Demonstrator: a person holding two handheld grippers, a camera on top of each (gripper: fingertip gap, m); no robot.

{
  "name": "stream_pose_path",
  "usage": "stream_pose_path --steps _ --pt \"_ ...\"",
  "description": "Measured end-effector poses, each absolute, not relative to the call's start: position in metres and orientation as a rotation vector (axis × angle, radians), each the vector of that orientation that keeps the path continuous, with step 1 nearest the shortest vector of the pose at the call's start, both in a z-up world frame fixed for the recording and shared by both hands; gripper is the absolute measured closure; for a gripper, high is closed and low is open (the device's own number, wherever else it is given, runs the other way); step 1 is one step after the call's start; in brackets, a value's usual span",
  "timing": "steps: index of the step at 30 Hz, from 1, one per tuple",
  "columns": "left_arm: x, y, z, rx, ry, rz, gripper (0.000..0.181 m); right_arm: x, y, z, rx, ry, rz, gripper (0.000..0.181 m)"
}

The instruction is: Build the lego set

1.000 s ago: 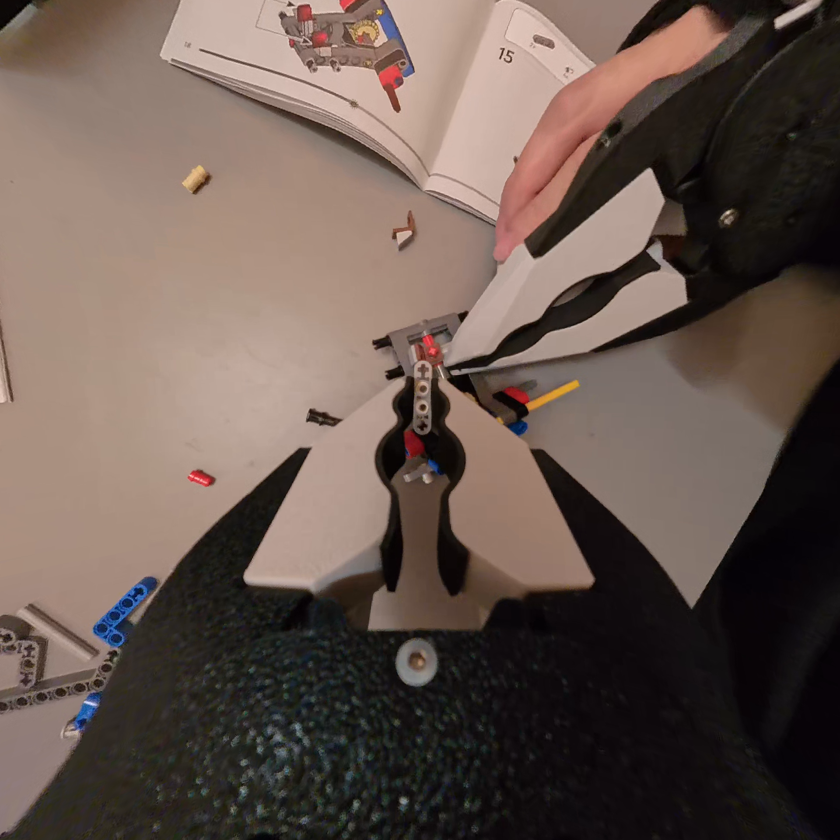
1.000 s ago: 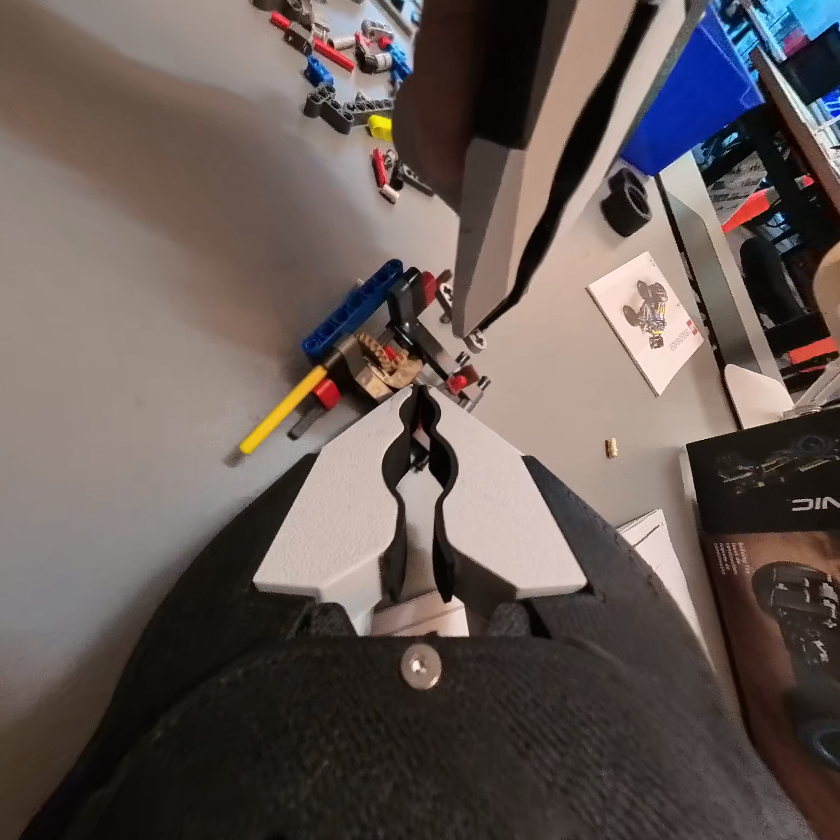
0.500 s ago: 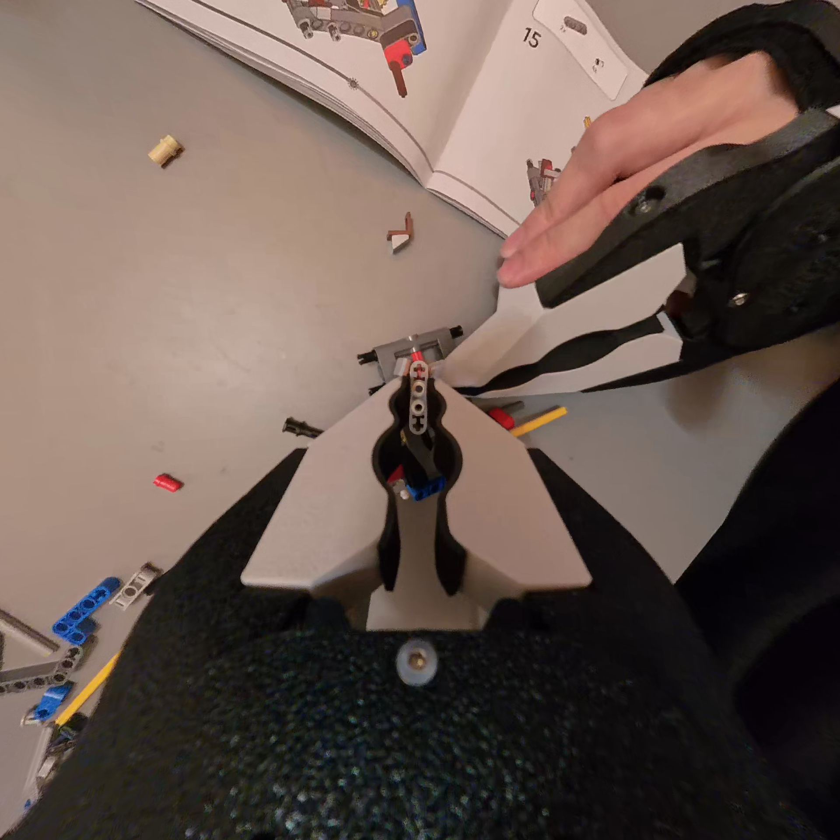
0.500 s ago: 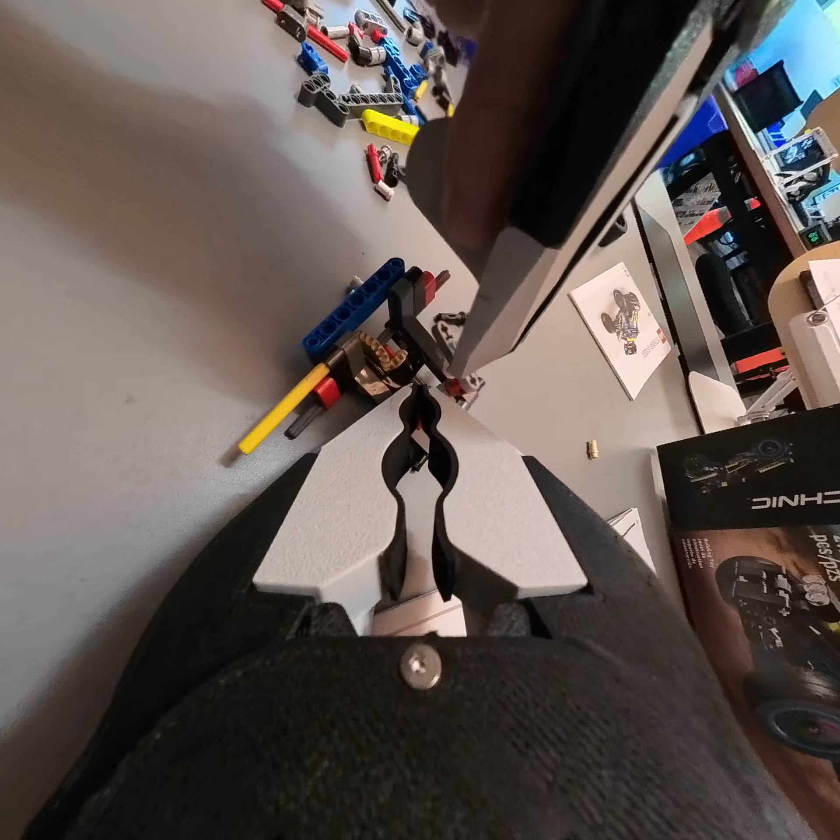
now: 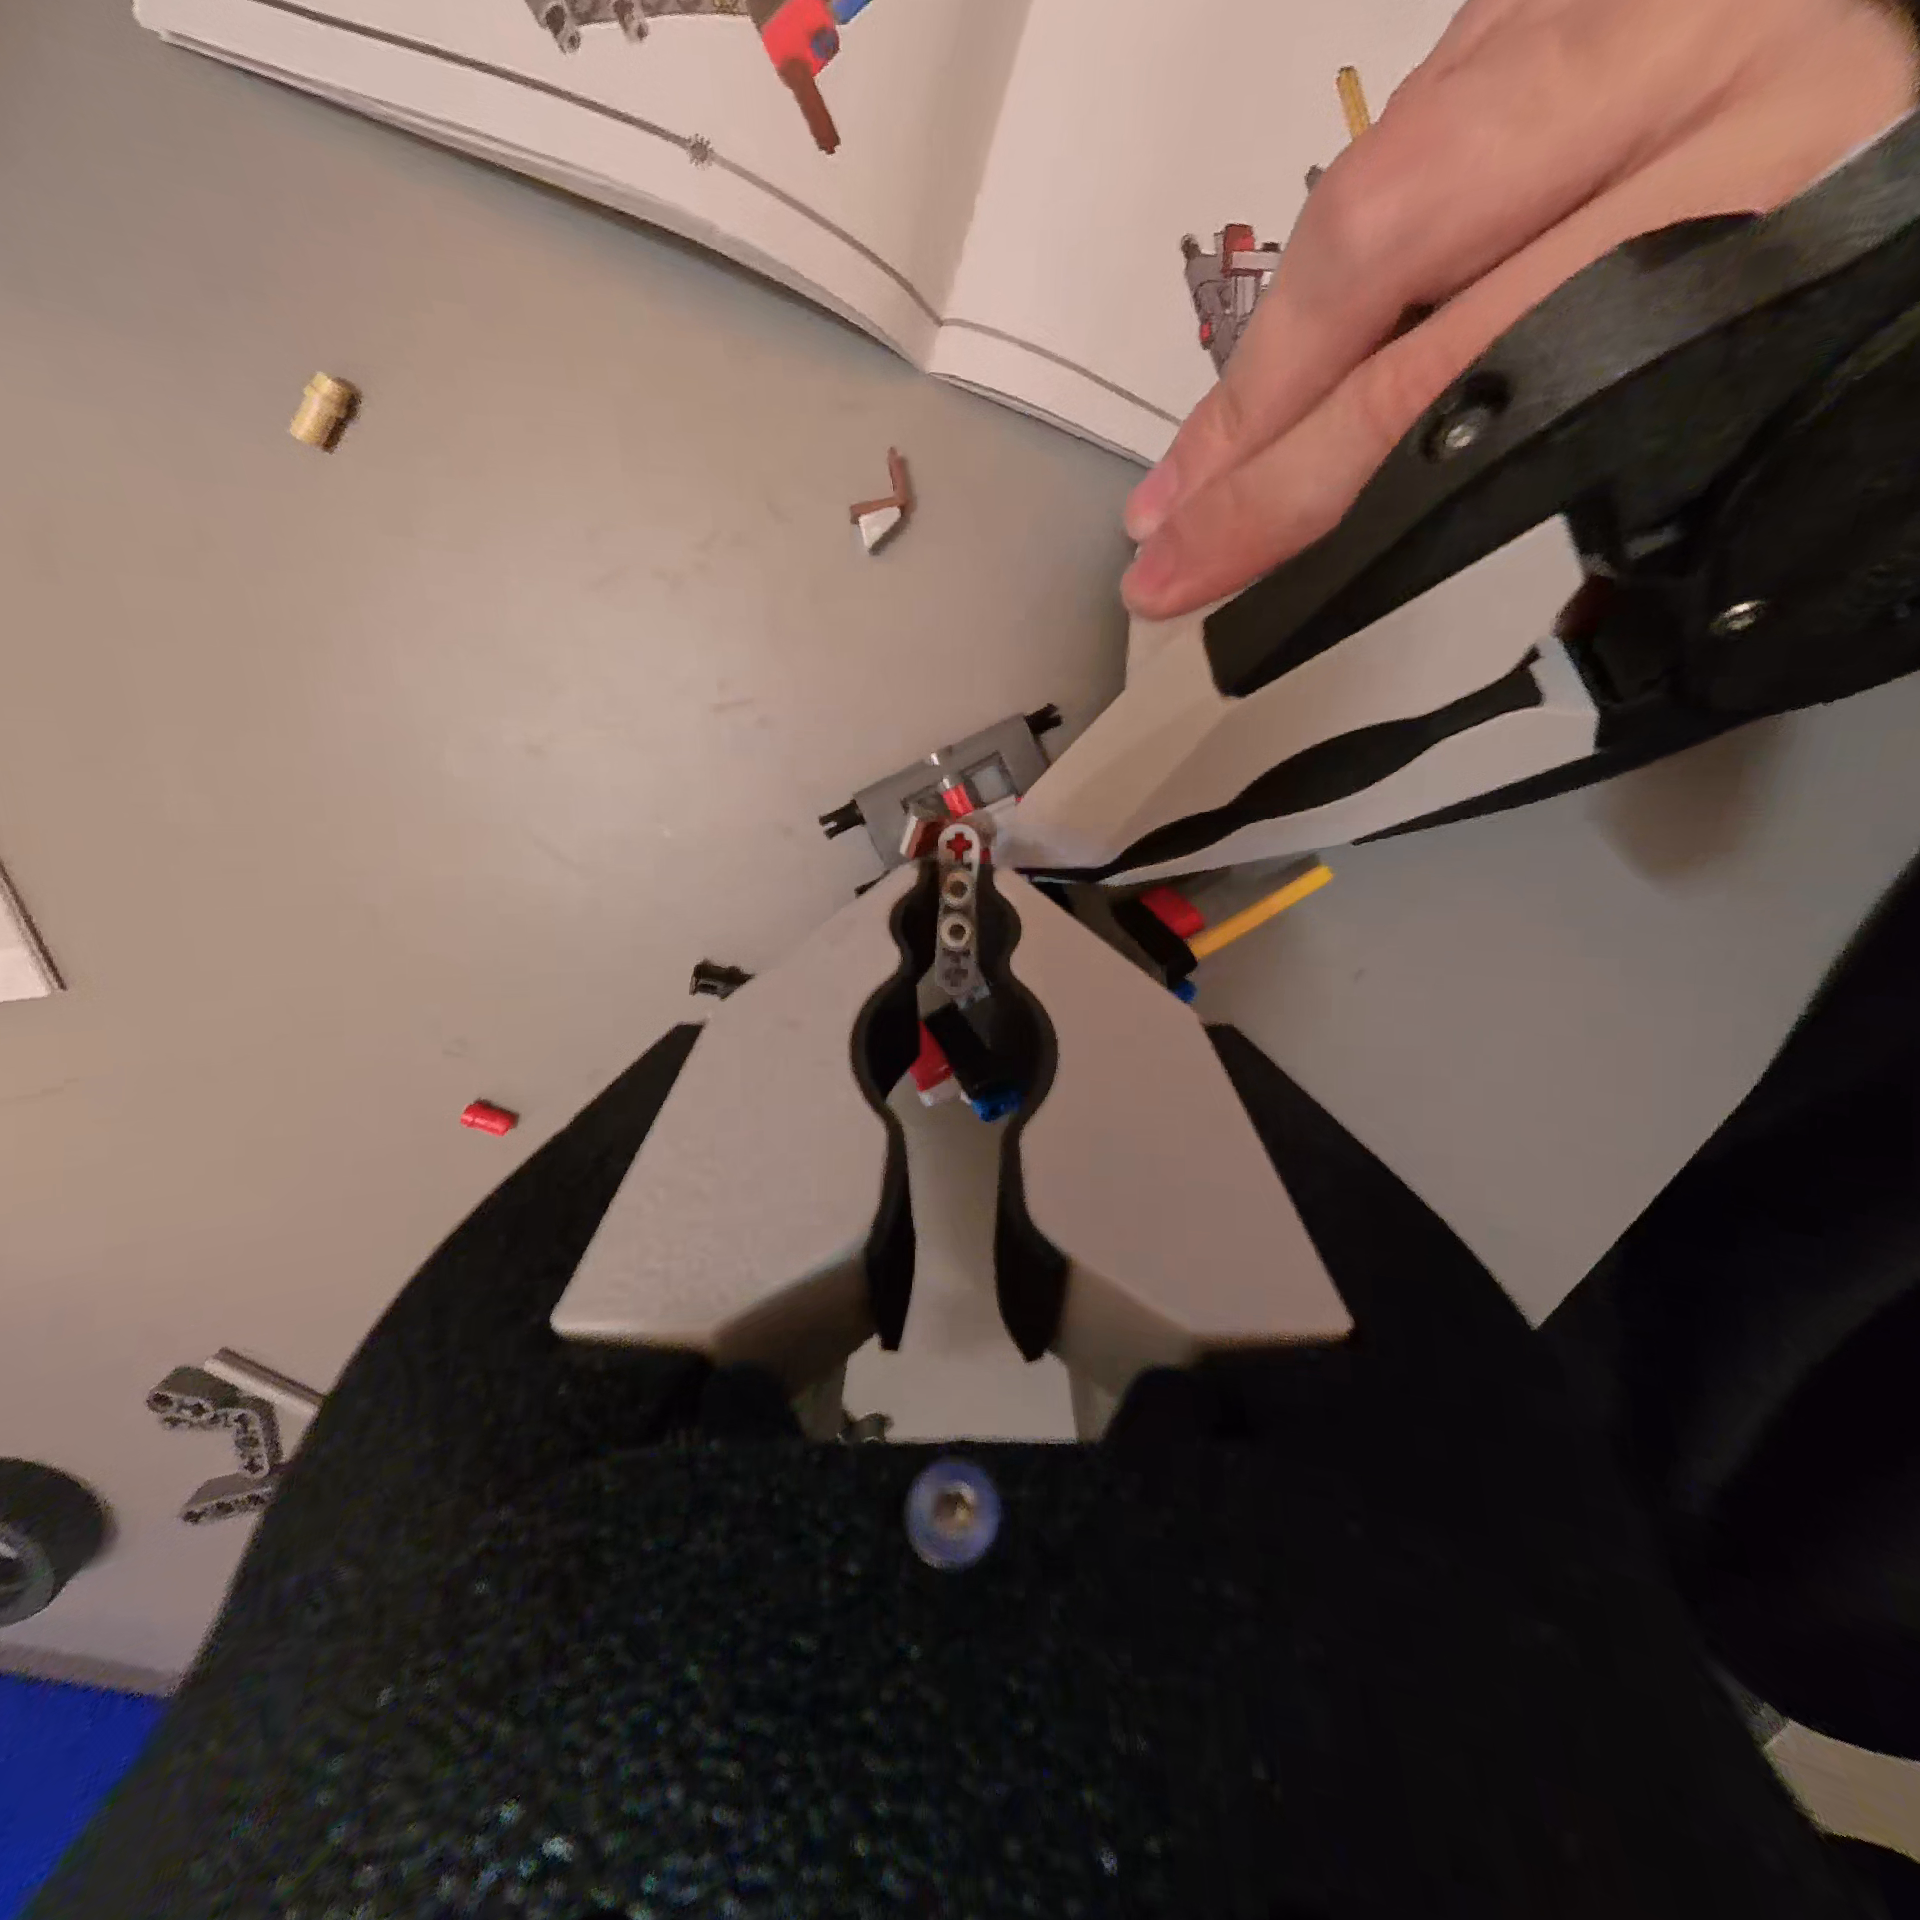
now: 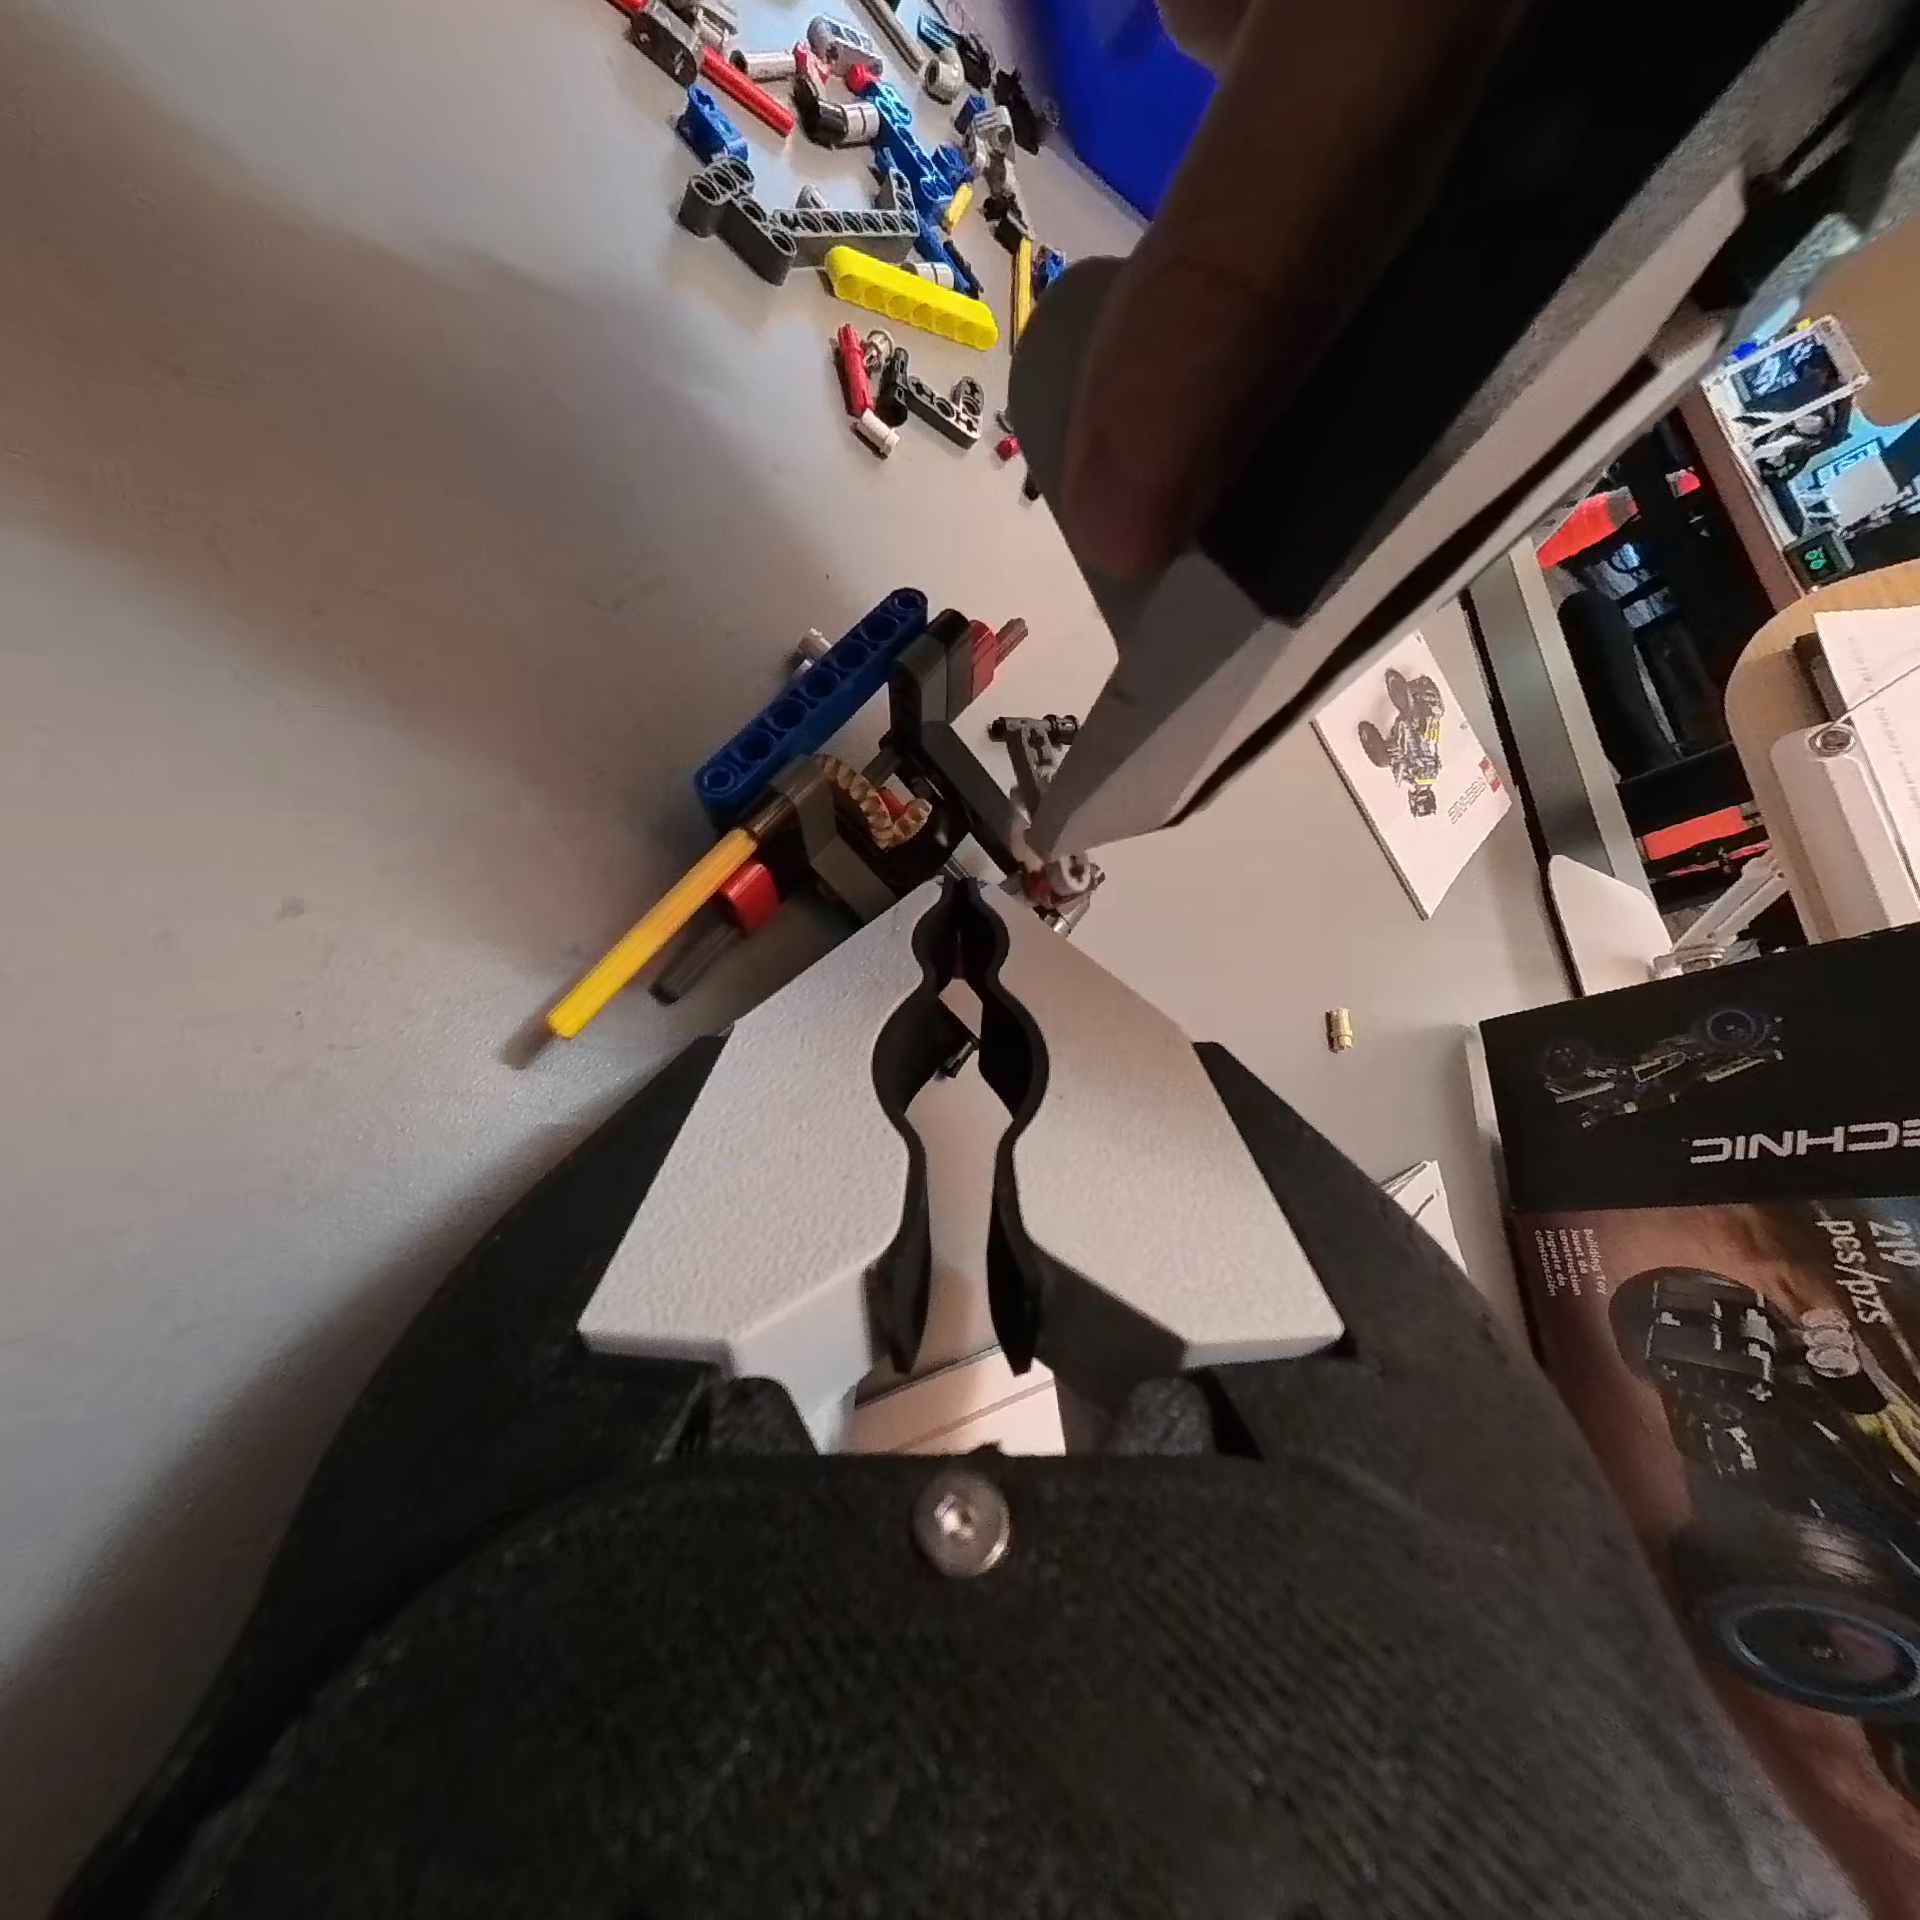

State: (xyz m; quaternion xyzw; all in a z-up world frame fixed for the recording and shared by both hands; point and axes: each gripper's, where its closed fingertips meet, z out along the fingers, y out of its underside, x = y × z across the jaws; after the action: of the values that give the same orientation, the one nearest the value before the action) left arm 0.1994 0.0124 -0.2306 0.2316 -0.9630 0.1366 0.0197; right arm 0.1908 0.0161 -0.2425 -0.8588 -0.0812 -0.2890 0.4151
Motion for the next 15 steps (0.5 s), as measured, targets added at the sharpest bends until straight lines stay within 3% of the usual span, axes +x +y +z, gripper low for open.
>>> stream_pose_path --steps 15 --pt "0.213 0.004 -0.231 0.655 -2.89 0.514 0.176 0.191 0.016 -0.242 -2.156 -0.207 -0.733 0.181"
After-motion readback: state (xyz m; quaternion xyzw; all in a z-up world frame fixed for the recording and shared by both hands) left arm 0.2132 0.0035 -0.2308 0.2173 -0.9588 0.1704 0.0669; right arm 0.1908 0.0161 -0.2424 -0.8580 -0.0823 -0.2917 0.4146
